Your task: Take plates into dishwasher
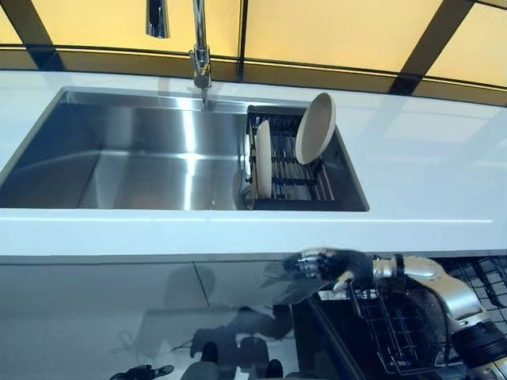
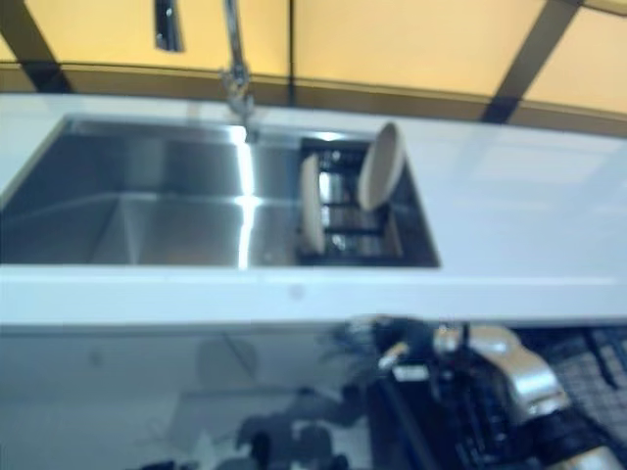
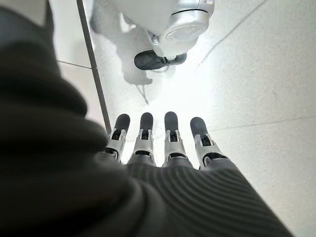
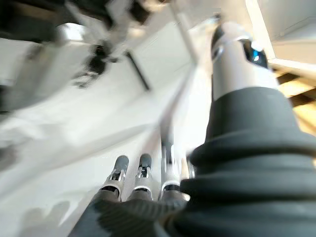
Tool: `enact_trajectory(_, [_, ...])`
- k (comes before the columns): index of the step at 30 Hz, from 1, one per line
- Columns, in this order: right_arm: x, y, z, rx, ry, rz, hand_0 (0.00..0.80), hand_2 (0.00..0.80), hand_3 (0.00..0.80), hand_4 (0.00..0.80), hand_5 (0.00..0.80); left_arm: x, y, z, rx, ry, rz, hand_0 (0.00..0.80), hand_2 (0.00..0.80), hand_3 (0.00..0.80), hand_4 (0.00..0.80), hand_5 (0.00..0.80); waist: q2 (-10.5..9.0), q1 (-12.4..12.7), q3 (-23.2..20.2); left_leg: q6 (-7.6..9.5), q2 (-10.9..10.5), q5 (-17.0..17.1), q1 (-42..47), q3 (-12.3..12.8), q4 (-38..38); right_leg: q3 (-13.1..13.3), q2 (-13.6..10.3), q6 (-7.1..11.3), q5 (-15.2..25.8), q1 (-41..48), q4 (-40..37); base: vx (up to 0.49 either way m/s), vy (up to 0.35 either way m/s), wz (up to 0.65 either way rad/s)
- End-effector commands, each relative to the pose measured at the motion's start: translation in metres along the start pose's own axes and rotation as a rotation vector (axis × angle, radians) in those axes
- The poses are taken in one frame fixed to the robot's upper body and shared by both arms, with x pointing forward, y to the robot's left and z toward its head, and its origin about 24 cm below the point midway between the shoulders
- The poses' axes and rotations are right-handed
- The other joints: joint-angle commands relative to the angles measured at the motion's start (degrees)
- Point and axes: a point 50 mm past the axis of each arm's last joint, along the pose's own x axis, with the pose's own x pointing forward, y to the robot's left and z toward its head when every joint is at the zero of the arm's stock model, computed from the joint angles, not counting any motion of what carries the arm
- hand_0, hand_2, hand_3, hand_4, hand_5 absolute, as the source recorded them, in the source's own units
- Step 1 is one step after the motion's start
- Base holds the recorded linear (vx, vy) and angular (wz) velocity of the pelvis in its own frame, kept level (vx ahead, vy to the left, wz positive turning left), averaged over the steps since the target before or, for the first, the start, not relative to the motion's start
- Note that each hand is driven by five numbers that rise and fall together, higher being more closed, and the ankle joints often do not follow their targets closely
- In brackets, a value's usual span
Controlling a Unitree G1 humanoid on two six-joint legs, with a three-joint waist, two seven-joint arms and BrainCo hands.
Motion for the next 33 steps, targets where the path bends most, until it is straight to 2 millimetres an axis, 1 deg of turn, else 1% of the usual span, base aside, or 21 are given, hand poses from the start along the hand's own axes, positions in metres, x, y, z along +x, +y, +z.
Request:
enact_trajectory(1, [-0.021, -0.022, 0.082, -0.065, -0.375, -0.136, 0.0, 0.0, 0.0, 0.0, 0.0, -0.002, 0.011, -0.009, 0.069, 0.041, 0.016, 0.0, 0.0, 0.0, 0.0, 0.0, 1.38, 0.94, -3.73, -1.56, 3.56, -3.86, 0.38, 0.94, 5.29, 0.4, -4.5, 5.26, 1.15, -0.64, 4.79, 0.009, 0.024, -0.04])
enact_trajectory(3, [-0.033, -0.031, 0.102, -0.045, -0.495, -0.181, 0.0, 0.0, 0.0, 0.0, 0.0, -0.002, 0.01, -0.011, 0.08, 0.05, 0.009, 0.0, 0.0, 0.0, 0.0, 0.0, 1.57, 0.87, -4.23, -1.57, 3.54, -4.32, 0.9, 0.91, 5.16, 0.23, -4.56, 5.16, 0.78, -0.51, 4.86, 0.0, 0.0, 0.0])
enact_trajectory(6, [-0.043, -0.034, 0.132, -0.042, -0.628, -0.203, 0.0, 0.0, 0.0, 0.0, 0.0, -0.001, 0.009, -0.012, 0.09, 0.054, 0.001, 0.0, 0.0, 0.0, 0.0, 0.0, 1.77, 0.83, -4.89, -1.74, 3.55, -4.68, 1.52, 0.86, 5.0, -0.01, -4.57, 4.96, 0.46, -0.38, 4.95, 0.0, 0.0, 0.0])
enact_trajectory(10, [-0.051, -0.03, 0.167, -0.095, -0.694, -0.189, 0.0, 0.0, 0.0, 0.0, 0.0, 0.0, 0.007, -0.012, 0.098, 0.054, -0.012, 0.0, 0.0, 0.0, 0.0, 0.0, 1.97, 0.9, -5.67, -1.8, 3.38, -4.39, 1.88, 0.65, 4.9, -0.09, -4.53, 4.57, 0.62, -0.45, 5.04, -0.005, 0.028, -0.01])
enact_trajectory(11, [-0.052, -0.029, 0.171, -0.105, -0.701, -0.188, 0.0, 0.0, 0.0, 0.0, 0.0, 0.0, 0.006, -0.012, 0.1, 0.054, -0.014, 0.0, 0.0, 0.0, 0.0, 0.0, 2.0, 0.9, -5.73, -1.78, 3.37, -4.41, 1.96, 0.6, 4.86, -0.09, -4.52, 4.54, 0.59, -0.44, 5.05, 0.0, 0.0, 0.0])
enact_trajectory(12, [-0.056, -0.027, 0.185, -0.133, -0.733, -0.201, 0.0, 0.0, 0.0, 0.0, 0.0, 0.0, 0.004, -0.012, 0.104, 0.056, -0.017, 0.0, 0.0, 0.0, 0.0, 0.0, 1.99, 0.97, -6.09, -1.88, 3.34, -4.45, 2.32, 0.27, 4.67, -0.09, -4.4, 4.38, 0.44, -0.36, 5.21, 0.0, 0.0, 0.0])
enact_trajectory(14, [-0.065, -0.028, 0.205, -0.169, -0.793, -0.28, 0.0, 0.0, 0.0, 0.0, 0.0, 0.001, 0.002, -0.013, 0.112, 0.059, -0.018, 0.0, 0.0, 0.0, 0.0, 0.0, 1.87, 1.13, -6.39, -1.98, 3.33, -4.59, 2.64, 0.03, 4.71, -0.28, -4.34, 4.23, 0.29, -0.2, 5.41, 0.016, 0.008, 0.01])
enact_trajectory(16, [-0.081, -0.032, 0.227, -0.219, -0.856, -0.47, 0.0, 0.0, 0.0, 0.0, 0.0, 0.001, -0.001, -0.015, 0.118, 0.065, -0.016, 0.0, 0.0, 0.0, 0.0, 0.0, 1.69, 1.26, -6.56, -2.09, 3.36, -4.75, 3.07, -0.15, 4.77, -0.49, -4.25, 4.04, 0.13, -0.03, 5.75, 0.036, 0.014, 0.01])
enact_trajectory(17, [-0.081, -0.032, 0.228, -0.223, -0.859, -0.48, 0.0, 0.0, 0.0, 0.0, 0.0, 0.001, -0.001, -0.015, 0.117, 0.065, -0.017, 0.0, 0.0, 0.0, 0.0, 0.0, 1.74, 1.21, -6.51, -2.1, 3.37, -4.76, 3.12, -0.14, 4.77, -0.49, -4.24, 4.03, 0.1, -0.01, 5.79, 0.045, 0.024, 0.01])
enact_trajectory(18, [-0.095, -0.035, 0.241, -0.26, -0.888, -0.667, 0.0, 0.0, 0.0, 0.0, 0.0, 0.002, -0.003, -0.015, 0.114, 0.069, -0.015, 0.0, 0.0, 0.0, 0.0, 0.0, 1.63, 1.07, -6.6, -2.09, 3.41, -4.85, 3.38, -0.12, 4.83, -0.49, -4.14, 3.84, -0.02, -0.04, 6.17, 0.049, 0.03, 0.0])
enact_trajectory(19, [-0.107, -0.038, 0.248, -0.306, -0.881, -0.819, 0.0, 0.0, 0.0, 0.0, 0.0, 0.002, -0.005, -0.015, 0.11, 0.072, -0.015, 0.0, 0.0, 0.0, 0.0, 0.0, 1.55, 0.84, -6.55, -2.12, 3.47, -4.95, 3.57, -0.01, 5.02, -0.48, -4.12, 3.74, -0.08, -0.09, 6.53, 0.063, 0.043, 0.02])
enact_trajectory(23, [-0.145, -0.045, 0.265, -0.457, -0.753, -1.267, 0.0, 0.0, 0.0, 0.0, 0.0, 0.003, -0.007, -0.009, 0.095, 0.077, -0.014, 0.0, 0.0, 0.0, 0.0, 0.0, 1.38, 0.38, -6.24, -1.88, 3.28, -4.98, 3.86, 0.02, 5.33, -0.18, -4.0, 3.37, -0.01, -0.08, 6.91, 0.042, 0.054, -0.01])
enact_trajectory(24, [-0.154, -0.046, 0.271, -0.475, -0.734, -1.344, 0.0, 0.0, 0.0, 0.0, 0.0, 0.003, -0.007, -0.008, 0.092, 0.078, -0.013, 0.0, 0.0, 0.0, 0.0, 0.0, 1.29, 0.39, -6.21, -1.81, 3.18, -4.96, 3.87, -0.03, 5.38, -0.02, -3.96, 3.35, 0.06, -0.09, 6.93, 0.093, 0.062, -0.02])
enact_trajectory(25, [-0.166, -0.043, 0.278, -0.54, -0.711, -1.471, 0.0, 0.0, 0.0, 0.0, 0.0, 0.003, -0.006, -0.008, 0.089, 0.08, -0.009, 0.0, 0.0, 0.0, 0.0, 0.0, 1.02, 0.48, -6.25, -1.77, 3.06, -5.54, 4.2, -0.2, 5.45, 0.13, -3.91, 3.36, -0.4, 0.28, 6.92, 0.07, 0.06, -0.02])
enact_trajectory(26, [-0.174, -0.04, 0.288, -0.586, -0.719, -1.559, 0.0, 0.0, 0.0, 0.0, 0.0, 0.003, -0.006, -0.007, 0.086, 0.079, -0.007, 0.0, 0.0, 0.0, 0.0, 0.0, 0.75, 0.74, -6.07, -1.57, 2.79, -4.95, 3.76, -0.22, 5.74, 0.22, -4.02, 3.34, 0.22, 0.09, 6.84, 0.118, 0.056, -0.02])
enact_trajectory(27, [-0.18, -0.035, 0.298, -0.621, -0.731, -1.655, 0.0, 0.0, 0.0, 0.0, 0.0, 0.003, -0.005, -0.007, 0.087, 0.08, -0.004, 0.0, 0.0, 0.0, 0.0, 0.0, 0.38, 1.03, -6.01, -1.46, 2.61, -5.64, 4.03, -0.28, 6.05, 0.25, -4.06, 3.41, -0.21, 0.61, 6.83, 0.083, 0.05, -0.03])
enact_trajectory(29, [-0.195, -0.019, 0.317, -0.956, -0.591, -1.94, 0.0, 0.0, 0.0, 0.0, 0.0, 0.003, -0.005, -0.003, 0.088, 0.079, -0.003, 0.0, 0.0, 0.0, 0.0, 0.0, -0.18, 1.69, -5.88, -1.04, 2.08, -6.02, 3.56, -0.25, 6.84, 0.1, -4.45, 3.69, -0.02, 0.98, 6.58, 0.093, 0.04, -0.03])
enact_trajectory(30, [-0.198, -0.013, 0.322, -1.078, -0.532, -2.013, 0.0, 0.0, 0.0, 0.0, 0.0, 0.003, -0.005, -0.003, 0.091, 0.079, -0.002, 0.0, 0.0, 0.0, 0.0, 0.0, -0.33, 1.95, -5.9, -0.83, 1.93, -6.05, 3.45, -0.3, 6.83, 0.02, -4.51, 3.79, 0.02, 1.09, 6.48, 0.085, 0.033, -0.01])
enact_trajectory(31, [-0.201, 0.001, 0.335, -1.378, -0.361, -2.142, 0.0, 0.0, 0.0, 0.0, 0.0, 0.003, -0.003, -0.001, 0.111, 0.082, 0.004, 0.0, 0.0, 0.0, 0.0, 0.0, -0.69, 2.54, -6.08, 0.04, 1.28, -5.88, 2.95, -0.77, 6.62, -0.16, -4.37, 4.02, -0.38, 1.3, 7.06, 0.091, 0.019, 0.01])
enact_trajectory(32, [-0.197, 0.012, 0.346, -1.635, -0.203, -2.188, 0.0, 0.0, 0.0, 0.0, 0.0, 0.002, -0.001, -0.001, 0.137, 0.086, 0.01, 0.0, 0.0, 0.0, 0.0, 0.0, -0.91, 2.86, -6.07, 0.73, 0.77, -5.61, 2.66, -1.0, 6.4, -0.76, -4.44, 4.48, -0.27, 0.58, 9.17, 0.095, 0.011, 0.03])
enact_trajectory(33, [-0.189, 0.02, 0.353, -1.822, -0.068, -2.188, 0.0, 0.0, 0.0, 0.0, 0.0, 0.002, 0.001, -0.002, 0.159, 0.09, 0.017, 0.0, 0.0, 0.0, 0.0, 0.0, -0.94, 2.85, -5.74, 1.17, 0.55, -4.99, 2.94, -0.98, 5.67, -1.55, -4.82, 5.58, 2.45, -2.21, 13.61, 0.065, 0.001, 0.03])
